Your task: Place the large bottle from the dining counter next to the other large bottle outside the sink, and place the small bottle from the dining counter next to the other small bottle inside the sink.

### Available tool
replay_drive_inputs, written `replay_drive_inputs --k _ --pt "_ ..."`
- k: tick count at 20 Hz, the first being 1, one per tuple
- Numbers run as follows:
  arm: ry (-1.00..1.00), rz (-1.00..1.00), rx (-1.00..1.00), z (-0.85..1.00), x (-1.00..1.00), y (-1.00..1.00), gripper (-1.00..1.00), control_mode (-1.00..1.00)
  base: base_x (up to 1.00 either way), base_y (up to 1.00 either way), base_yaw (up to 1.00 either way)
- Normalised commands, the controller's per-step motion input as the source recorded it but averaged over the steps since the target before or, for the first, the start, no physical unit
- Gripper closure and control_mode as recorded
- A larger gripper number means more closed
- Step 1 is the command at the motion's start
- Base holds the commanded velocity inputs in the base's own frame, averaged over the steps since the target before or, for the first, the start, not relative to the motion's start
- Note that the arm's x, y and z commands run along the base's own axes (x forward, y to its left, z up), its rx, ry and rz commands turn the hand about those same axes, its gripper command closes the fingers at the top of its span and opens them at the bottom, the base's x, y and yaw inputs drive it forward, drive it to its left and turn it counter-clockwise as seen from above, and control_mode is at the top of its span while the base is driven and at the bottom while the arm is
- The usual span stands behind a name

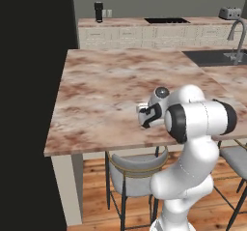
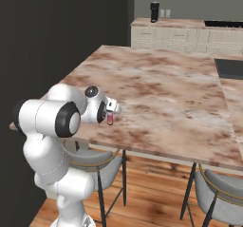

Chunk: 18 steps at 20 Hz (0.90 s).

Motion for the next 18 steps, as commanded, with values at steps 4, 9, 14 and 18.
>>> replay_drive_inputs --k 4,9,14,18 --pt "0.00 0.00 0.00 -0.01 0.16 -0.01 -1.00 -1.00 0.00 0.00 0.00" --pt "0.00 0.00 0.00 -0.06 0.13 0.00 -1.00 -1.00 0.00 0.00 0.00" --pt "0.00 0.00 0.00 -0.07 0.10 0.00 -1.00 -1.00 0.00 0.00 0.00" --pt "0.00 0.00 0.00 -0.05 0.12 0.00 -1.00 -1.00 0.00 0.00 0.00"
